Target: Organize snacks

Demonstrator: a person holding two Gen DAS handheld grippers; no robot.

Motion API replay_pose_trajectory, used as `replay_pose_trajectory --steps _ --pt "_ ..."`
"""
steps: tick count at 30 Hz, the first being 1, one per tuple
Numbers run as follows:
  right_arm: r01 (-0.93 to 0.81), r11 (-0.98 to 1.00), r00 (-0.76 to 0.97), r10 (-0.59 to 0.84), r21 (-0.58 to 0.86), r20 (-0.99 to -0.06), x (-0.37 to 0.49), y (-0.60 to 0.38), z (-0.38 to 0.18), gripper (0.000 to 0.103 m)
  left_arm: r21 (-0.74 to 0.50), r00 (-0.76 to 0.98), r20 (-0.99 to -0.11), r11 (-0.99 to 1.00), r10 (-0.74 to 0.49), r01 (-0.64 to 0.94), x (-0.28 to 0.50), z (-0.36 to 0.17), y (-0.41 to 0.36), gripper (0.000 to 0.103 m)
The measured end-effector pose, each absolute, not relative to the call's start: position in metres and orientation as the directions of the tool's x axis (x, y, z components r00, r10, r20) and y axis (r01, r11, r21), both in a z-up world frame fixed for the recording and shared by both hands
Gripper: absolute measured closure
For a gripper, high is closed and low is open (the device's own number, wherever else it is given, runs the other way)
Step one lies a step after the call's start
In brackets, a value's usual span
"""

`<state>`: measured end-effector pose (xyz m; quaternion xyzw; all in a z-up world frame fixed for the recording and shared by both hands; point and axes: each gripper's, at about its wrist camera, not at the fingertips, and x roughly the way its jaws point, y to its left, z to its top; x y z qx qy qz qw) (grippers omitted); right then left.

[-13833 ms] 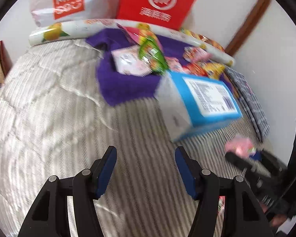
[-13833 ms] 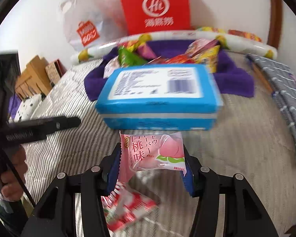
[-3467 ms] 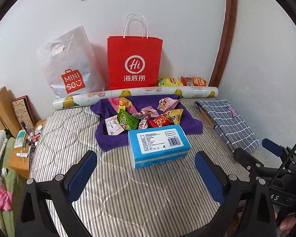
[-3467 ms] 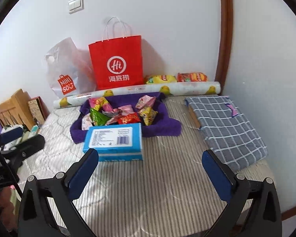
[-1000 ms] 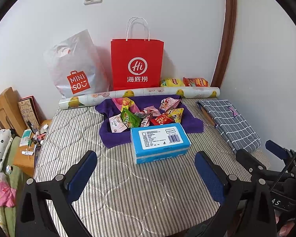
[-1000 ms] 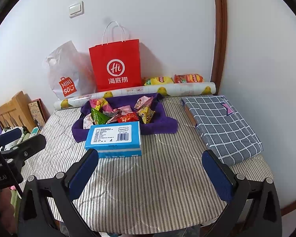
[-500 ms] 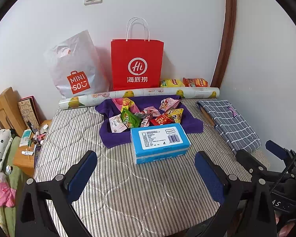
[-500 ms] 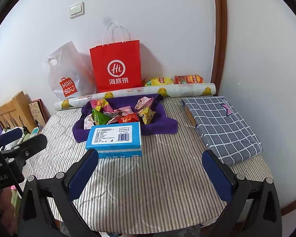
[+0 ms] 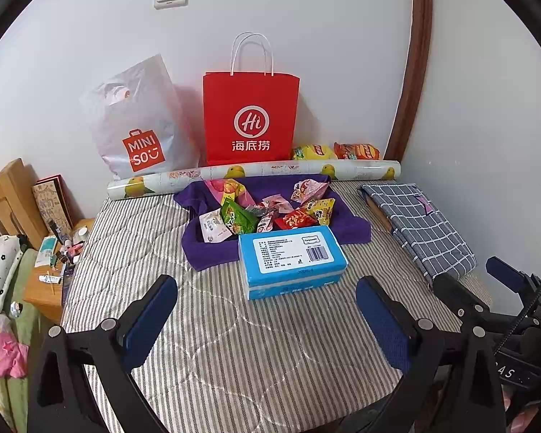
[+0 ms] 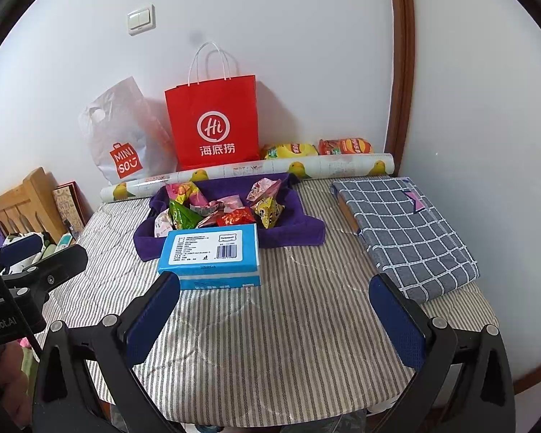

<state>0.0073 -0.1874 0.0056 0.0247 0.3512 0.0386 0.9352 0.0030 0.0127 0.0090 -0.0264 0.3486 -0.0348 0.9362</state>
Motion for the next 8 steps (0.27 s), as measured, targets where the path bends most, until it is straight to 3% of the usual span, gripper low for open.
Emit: replay_pose_trajectory --steps 8 --pt "-0.057 0.996 0.754 0.09 0.072 -0.651 0.0049 -0.1852 0.0085 0.0 -0.073 0.755 -0.651 0.997 -0.077 0.039 0.0019 0.0109 0.0111 0.003"
